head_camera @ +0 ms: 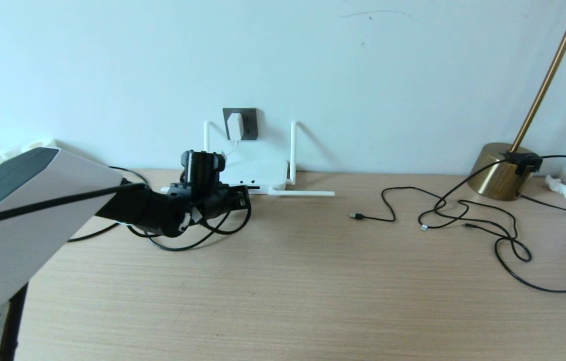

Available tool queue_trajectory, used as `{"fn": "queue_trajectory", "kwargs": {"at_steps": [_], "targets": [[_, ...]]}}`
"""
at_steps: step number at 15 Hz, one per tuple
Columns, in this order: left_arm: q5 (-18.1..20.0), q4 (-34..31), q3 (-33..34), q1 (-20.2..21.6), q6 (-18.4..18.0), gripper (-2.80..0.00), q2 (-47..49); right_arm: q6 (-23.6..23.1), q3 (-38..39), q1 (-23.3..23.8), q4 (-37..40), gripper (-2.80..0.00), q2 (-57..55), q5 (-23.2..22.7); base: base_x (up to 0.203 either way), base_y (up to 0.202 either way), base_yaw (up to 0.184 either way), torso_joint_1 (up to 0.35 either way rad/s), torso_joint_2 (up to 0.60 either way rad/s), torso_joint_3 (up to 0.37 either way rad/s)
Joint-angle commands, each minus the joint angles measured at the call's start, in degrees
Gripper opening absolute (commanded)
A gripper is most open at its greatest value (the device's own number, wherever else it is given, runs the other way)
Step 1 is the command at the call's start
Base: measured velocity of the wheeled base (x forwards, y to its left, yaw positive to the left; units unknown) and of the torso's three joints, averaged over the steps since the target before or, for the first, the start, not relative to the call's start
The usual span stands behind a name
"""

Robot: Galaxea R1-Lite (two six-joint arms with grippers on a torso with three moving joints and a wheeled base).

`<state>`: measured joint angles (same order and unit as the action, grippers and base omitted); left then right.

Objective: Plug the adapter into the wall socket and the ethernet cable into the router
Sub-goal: Plug cable into router interface

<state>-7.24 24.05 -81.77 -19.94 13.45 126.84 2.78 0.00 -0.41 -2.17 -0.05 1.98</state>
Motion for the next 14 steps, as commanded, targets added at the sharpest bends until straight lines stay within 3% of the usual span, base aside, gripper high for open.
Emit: {"fn": "queue_trajectory", "kwargs": {"at_steps": [1,14], "targets": [[-0.05,0.12,0.04,-0.01,0.09,-2.8,0.42,0.03,0.62,-0.02,-0.03,-2.8,-0.04,0.04,0.0,0.0,0.0,0.0,0.0,0.0],[-0.76,-1.62,-2.07,-0.3,0.09,-2.8,0.69,0.03,0.62,-0.02,-0.03,-2.8,-0.04,0.04,0.0,0.0,0.0,0.0,0.0,0.0]]}}
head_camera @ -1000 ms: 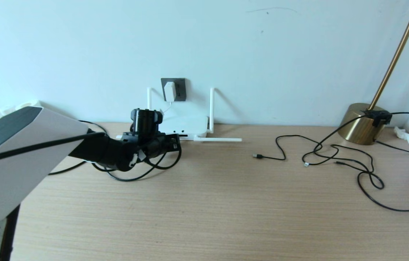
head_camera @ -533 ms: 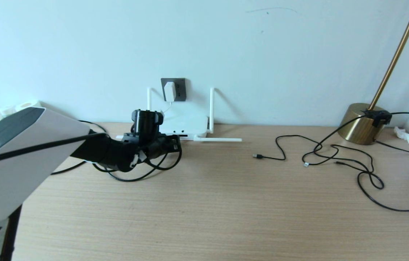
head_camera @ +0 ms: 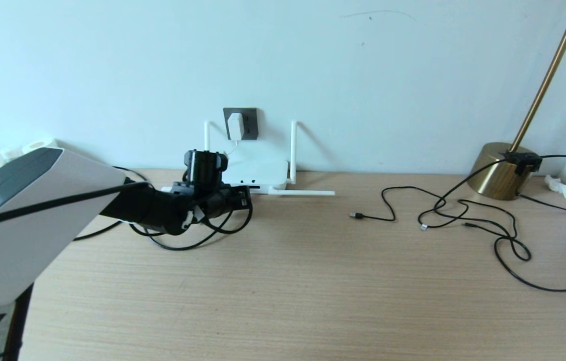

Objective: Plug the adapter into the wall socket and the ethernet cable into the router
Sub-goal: Plug cable into router interface

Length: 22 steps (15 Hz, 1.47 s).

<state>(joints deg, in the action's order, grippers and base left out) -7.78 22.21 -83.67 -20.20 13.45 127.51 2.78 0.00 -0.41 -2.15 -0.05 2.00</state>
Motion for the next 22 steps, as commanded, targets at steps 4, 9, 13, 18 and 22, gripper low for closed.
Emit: {"fn": "queue_trajectory", "kwargs": {"at_steps": [4,9,13,18,22], "targets": [[-0.3,0.2,-0.18,-0.63,0.09,-2.8,-0.07,0.03,0.62,-0.02,-0.05,-2.8,-0.04,0.02,0.0,0.0,0.0,0.0,0.0,0.0],[-0.4,-0.15,-0.88,-1.25,0.09,-2.8,0.02,0.03,0.62,-0.02,-0.05,-2.8,-0.04,0.02,0.0,0.0,0.0,0.0,0.0,0.0],[-1.36,0.03,-0.18,-1.25,0.18,-2.8,0.02,0.03,0.62,-0.02,-0.05,-2.8,-0.04,0.02,0.0,0.0,0.0,0.0,0.0,0.0],[-1.36,0.11,0.09,-1.25,0.18,-2.8,-0.25,0.03,0.62,-0.02,-0.05,-2.8,-0.04,0.02,0.0,0.0,0.0,0.0,0.0,0.0],[-1.45,0.11,0.17,-1.25,0.37,-2.8,-0.07,0.03,0.62,-0.02,-0.05,-2.8,-0.04,0.02,0.0,0.0,0.0,0.0,0.0,0.0]]}}
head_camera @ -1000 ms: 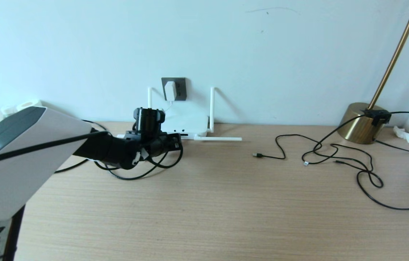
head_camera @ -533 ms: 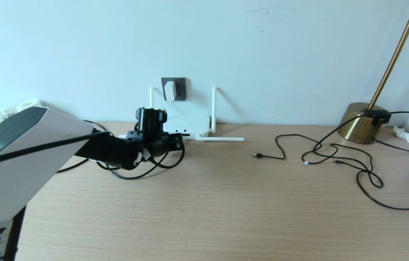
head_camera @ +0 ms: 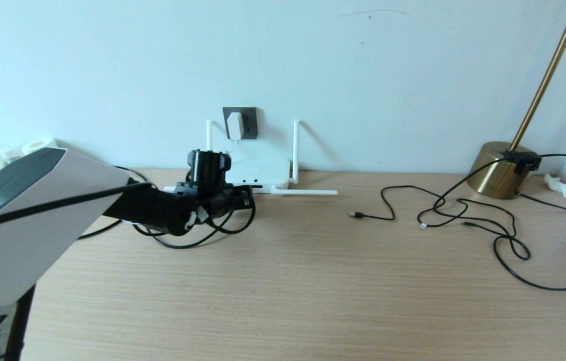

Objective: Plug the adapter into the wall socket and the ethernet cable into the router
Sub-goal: Plug cable into router interface

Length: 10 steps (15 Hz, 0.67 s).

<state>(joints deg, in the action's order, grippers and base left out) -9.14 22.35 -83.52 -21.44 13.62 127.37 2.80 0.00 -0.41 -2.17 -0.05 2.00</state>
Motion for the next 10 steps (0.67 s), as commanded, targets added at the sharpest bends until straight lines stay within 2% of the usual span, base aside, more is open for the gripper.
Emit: {"fn": "queue_trajectory", "kwargs": {"at_steps": [1,10], "targets": [[-0.09,-0.02,0.02,0.0,0.36,-2.8,0.16,0.01,0.62,-0.02,-0.03,-2.8,-0.04,0.02,0.0,0.0,0.0,0.0,0.0,0.0],[-0.09,-0.02,0.09,0.09,0.36,-2.8,0.07,0.01,0.62,-0.02,-0.03,-2.8,-0.04,0.02,0.0,0.0,0.0,0.0,0.0,0.0]]}}
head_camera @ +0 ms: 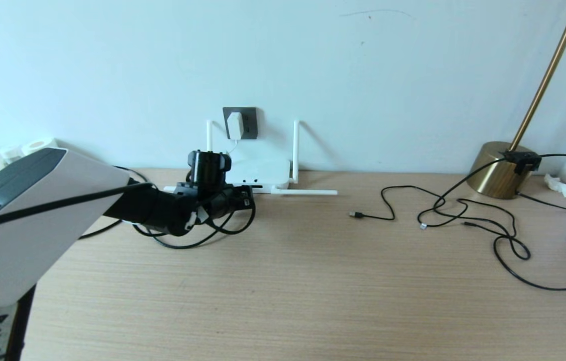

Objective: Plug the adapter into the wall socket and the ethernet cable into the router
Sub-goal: Plug cable into router interface

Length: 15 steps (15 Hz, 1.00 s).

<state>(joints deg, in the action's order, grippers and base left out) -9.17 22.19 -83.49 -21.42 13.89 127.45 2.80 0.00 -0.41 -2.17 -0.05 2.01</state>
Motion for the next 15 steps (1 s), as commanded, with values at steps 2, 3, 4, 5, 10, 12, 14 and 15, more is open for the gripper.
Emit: {"fn": "queue_trajectory", "kwargs": {"at_steps": [2,3,4,5,10,12,14,15], "targets": [[-0.06,0.34,0.82,0.06,0.09,-2.8,-0.27,0.01,0.62,-0.02,-0.03,-2.8,-0.04,0.01,0.0,0.0,0.0,0.0,0.0,0.0],[-0.06,0.48,1.17,0.06,0.17,-2.8,-0.36,0.01,0.62,-0.02,-0.03,-2.8,-0.04,0.01,0.0,0.0,0.0,0.0,0.0,0.0],[-0.06,0.49,1.23,0.1,0.18,-2.8,-0.36,0.01,0.62,-0.02,-0.03,-2.8,-0.04,0.01,0.0,0.0,0.0,0.0,0.0,0.0],[-0.06,0.49,1.3,0.22,0.18,-2.8,-0.45,0.01,0.62,-0.02,-0.03,-2.8,-0.04,0.01,0.0,0.0,0.0,0.0,0.0,0.0],[-0.06,0.49,1.49,0.41,0.18,-2.8,-0.71,0.01,0.62,-0.02,-0.03,-2.8,-0.04,0.01,0.0,0.0,0.0,0.0,0.0,0.0],[-0.06,0.49,1.49,0.41,0.18,-2.8,-0.71,0.01,0.62,-0.02,-0.03,-2.8,-0.04,0.01,0.0,0.0,0.0,0.0,0.0,0.0],[-0.06,0.49,1.32,0.41,0.18,-2.8,-0.71,0.01,0.62,-0.02,-0.03,-2.8,-0.04,0.01,0.0,0.0,0.0,0.0,0.0,0.0],[-0.06,0.49,1.14,0.41,0.18,-2.8,-0.63,0.01,0.62,-0.02,-0.03,-2.8,-0.04,0.01,0.0,0.0,0.0,0.0,0.0,0.0]]}}
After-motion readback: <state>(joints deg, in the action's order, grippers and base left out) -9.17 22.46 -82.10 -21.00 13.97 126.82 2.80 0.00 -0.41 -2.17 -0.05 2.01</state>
